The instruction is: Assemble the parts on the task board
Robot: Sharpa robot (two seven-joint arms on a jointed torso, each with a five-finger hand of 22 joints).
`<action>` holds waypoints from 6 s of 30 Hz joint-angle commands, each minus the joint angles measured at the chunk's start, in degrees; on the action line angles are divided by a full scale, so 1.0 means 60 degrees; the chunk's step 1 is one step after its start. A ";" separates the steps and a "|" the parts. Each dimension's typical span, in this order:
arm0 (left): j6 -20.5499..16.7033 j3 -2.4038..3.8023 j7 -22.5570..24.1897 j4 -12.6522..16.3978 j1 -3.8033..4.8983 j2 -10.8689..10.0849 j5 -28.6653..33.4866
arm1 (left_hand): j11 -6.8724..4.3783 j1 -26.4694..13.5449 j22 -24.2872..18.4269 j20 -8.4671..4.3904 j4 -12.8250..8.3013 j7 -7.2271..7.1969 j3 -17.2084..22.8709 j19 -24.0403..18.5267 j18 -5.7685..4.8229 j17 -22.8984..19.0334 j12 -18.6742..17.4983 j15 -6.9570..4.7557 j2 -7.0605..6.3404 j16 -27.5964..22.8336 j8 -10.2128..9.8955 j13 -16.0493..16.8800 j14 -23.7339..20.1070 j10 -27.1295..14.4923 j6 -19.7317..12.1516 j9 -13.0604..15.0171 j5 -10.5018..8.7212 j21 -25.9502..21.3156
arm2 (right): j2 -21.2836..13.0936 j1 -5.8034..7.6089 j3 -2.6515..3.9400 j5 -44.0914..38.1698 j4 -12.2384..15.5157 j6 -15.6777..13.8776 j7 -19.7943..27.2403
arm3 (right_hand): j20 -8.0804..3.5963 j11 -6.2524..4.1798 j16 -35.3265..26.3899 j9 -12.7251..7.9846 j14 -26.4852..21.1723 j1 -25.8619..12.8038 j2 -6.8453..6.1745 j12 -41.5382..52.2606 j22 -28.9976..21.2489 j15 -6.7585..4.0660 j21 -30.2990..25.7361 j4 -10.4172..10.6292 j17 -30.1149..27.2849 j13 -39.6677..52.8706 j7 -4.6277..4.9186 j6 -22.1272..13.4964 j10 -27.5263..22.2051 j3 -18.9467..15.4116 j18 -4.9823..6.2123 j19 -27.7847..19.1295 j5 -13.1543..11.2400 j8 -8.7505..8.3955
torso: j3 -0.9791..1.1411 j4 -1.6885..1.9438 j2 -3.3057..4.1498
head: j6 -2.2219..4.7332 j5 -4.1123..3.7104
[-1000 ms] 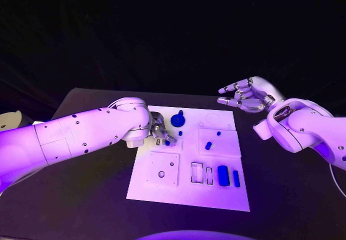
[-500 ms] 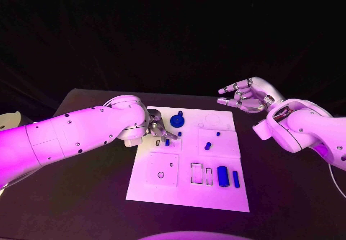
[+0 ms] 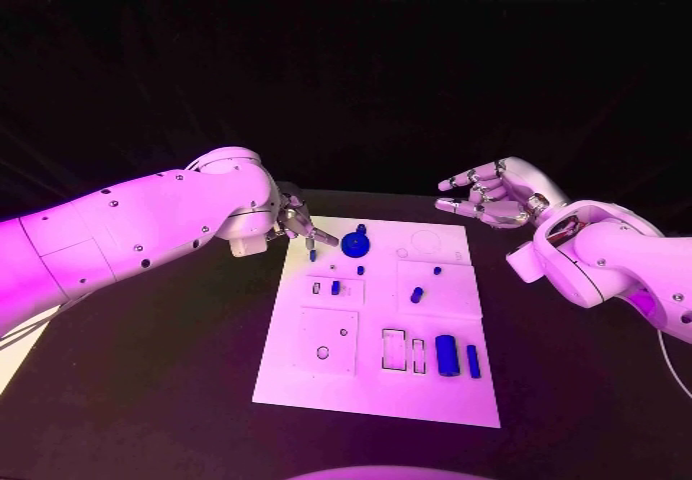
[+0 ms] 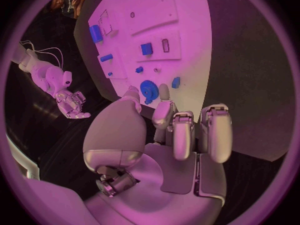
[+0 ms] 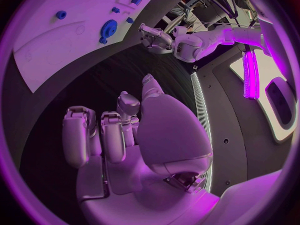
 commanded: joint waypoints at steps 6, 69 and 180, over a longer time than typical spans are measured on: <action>0.0642 -0.0022 -0.0089 -0.0973 0.0085 0.0549 -0.0805 | 0.0032 0.0171 0.1788 0.0089 -0.0005 0.0014 -0.0088 0.0622 -0.0019 0.2509 -0.0036 0.0083 0.0224 0.0030 -0.0105 -0.0025 0.1004 -0.0061 -0.0070 -0.0112 -0.0004 -0.0013 | 0.0057 -0.0006 -0.0004 -0.0011 -0.0027 0.0130 0.0068 | -0.0060 -0.0023 -0.0025 0.0009 0.0864 -0.0066 0.0045 -0.0036 -0.0012 -0.0047 -0.0035 -0.0008 0.1920 0.0001 0.0014 0.0041 -0.0022 -0.0069 -0.0038 0.0014 -0.0033 -0.0042 | -0.0012 0.0008 0.0008 | 0.0008 0.0055; 0.1386 -0.0360 0.0379 -0.2517 -0.0096 0.1558 -0.0654 | -0.0096 0.2133 0.1974 0.0029 -0.0294 -0.0137 0.0768 0.0711 -0.0064 0.2509 0.0164 -0.0003 0.1032 0.0030 -0.0158 0.0065 0.1004 0.0068 0.0317 -0.0535 0.0147 0.0107 | 0.0156 -0.0018 -0.0007 -0.0014 -0.0069 0.0173 0.0086 | -0.0061 -0.0026 -0.0026 0.0010 0.0864 -0.0022 0.0090 -0.0033 -0.0013 -0.0049 -0.0037 -0.0029 0.1921 -0.0006 0.0011 0.0045 -0.0020 -0.0066 -0.0038 0.0015 0.0008 -0.0043 | 0.0003 -0.0004 -0.0006 | -0.0070 0.0141; 0.0136 -0.0448 0.0648 0.0856 -0.0870 -0.0534 -0.0489 | -0.0043 0.2662 0.1946 0.0034 -0.2340 -0.0006 0.6261 0.0699 -0.0049 0.2509 0.0012 0.0063 -0.1007 0.0030 -0.0072 -0.0147 0.1004 0.0313 0.0500 -0.0780 0.0745 0.0021 | 0.0115 -0.0063 -0.0020 0.0038 -0.0087 0.0231 0.0130 | -0.0062 -0.0027 -0.0033 0.0011 0.0863 -0.0024 0.0148 -0.0022 -0.0016 -0.0050 -0.0041 -0.0022 0.1913 -0.0013 0.0009 0.0055 -0.0018 -0.0090 -0.0038 0.0015 0.0052 -0.0043 | 0.0018 0.0034 -0.0041 | -0.0358 0.0316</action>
